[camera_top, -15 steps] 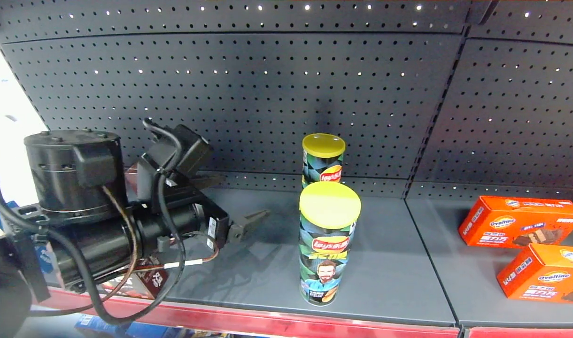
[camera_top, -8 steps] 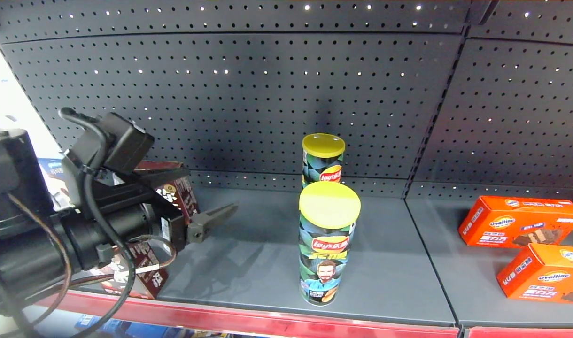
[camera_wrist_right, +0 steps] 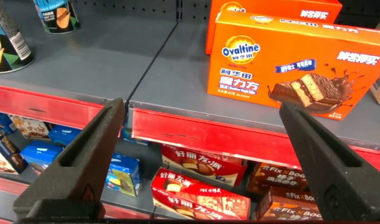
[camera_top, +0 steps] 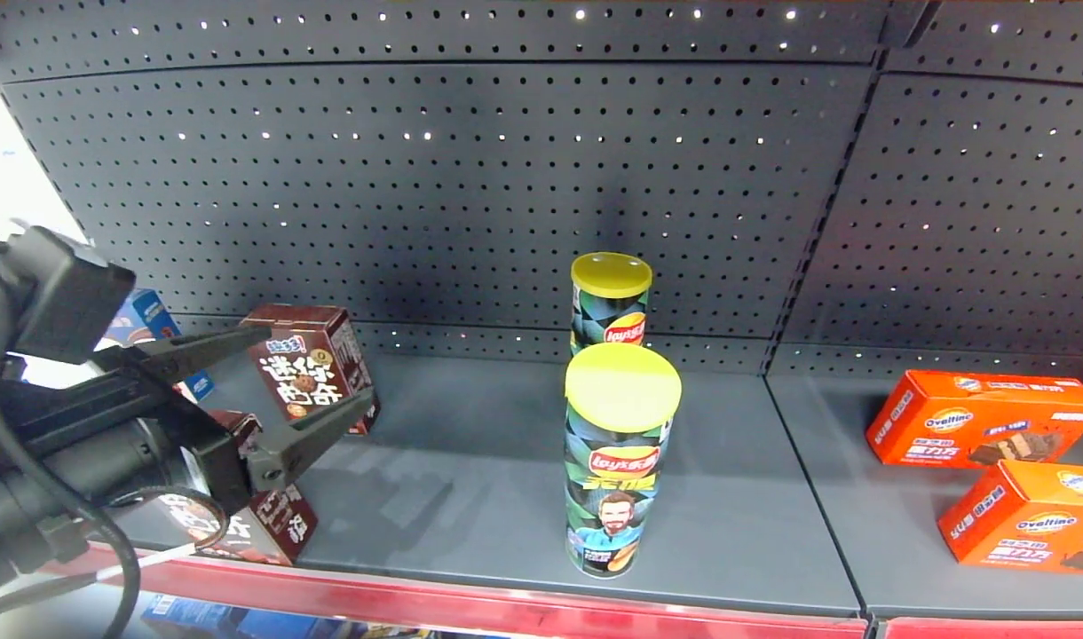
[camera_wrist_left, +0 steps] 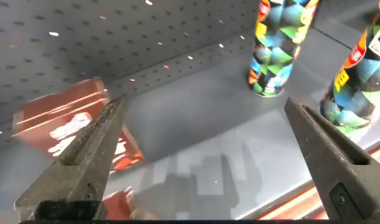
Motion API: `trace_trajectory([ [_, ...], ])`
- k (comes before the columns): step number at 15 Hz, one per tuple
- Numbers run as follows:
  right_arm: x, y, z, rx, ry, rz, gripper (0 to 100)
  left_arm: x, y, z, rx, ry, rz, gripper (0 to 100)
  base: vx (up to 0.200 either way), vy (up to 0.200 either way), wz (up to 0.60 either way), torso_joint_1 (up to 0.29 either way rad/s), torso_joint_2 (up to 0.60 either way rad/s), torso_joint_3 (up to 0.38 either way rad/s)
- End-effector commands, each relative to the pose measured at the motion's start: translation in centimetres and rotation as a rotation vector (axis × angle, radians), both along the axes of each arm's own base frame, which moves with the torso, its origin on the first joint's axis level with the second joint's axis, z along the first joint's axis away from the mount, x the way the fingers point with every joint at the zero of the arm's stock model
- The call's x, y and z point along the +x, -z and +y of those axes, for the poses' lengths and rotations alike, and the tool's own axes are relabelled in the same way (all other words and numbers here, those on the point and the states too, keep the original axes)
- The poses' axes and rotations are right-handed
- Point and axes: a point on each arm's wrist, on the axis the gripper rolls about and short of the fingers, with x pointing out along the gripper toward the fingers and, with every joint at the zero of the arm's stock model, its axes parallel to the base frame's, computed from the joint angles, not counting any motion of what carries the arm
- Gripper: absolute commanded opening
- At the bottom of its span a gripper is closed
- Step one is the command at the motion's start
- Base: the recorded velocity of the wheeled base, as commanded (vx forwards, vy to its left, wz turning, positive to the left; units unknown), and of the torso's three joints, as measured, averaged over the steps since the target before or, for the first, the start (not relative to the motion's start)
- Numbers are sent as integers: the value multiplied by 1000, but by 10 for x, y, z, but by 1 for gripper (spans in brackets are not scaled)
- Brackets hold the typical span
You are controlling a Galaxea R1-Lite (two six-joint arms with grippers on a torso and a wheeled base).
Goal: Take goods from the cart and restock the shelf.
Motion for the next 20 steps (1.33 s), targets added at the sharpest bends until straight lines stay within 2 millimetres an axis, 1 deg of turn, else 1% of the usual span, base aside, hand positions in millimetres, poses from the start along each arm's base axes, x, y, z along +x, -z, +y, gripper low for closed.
trace_trajectory([
  [1, 0, 0, 0, -1, -1, 1, 100, -14, -8, 7, -21, -13, -54, 100, 0, 0, 0, 0, 0, 0],
  [6, 0, 0, 0, -1, -1, 1, 100, -30, -16, 14, -41, -21, -104, 100, 0, 0, 0, 0, 0, 0],
  [9, 0, 0, 0, -1, -1, 1, 100, -42, -12, 21, -49, -42, -120, 100, 0, 0, 0, 0, 0, 0],
  [10, 0, 0, 0, -1, -1, 1, 100, -51, -10, 24, -53, -45, -133, 100, 0, 0, 0, 0, 0, 0],
  [13, 0, 0, 0, -1, -1, 1, 100, -68, 1, 33, -57, -73, -150, 100, 0, 0, 0, 0, 0, 0],
  [16, 0, 0, 0, -1, -1, 1, 100, -87, 19, 42, -55, -123, -151, 100, 0, 0, 0, 0, 0, 0],
  [20, 0, 0, 0, -1, -1, 1, 100, -104, 37, 49, -60, -186, -159, 100, 0, 0, 0, 0, 0, 0],
])
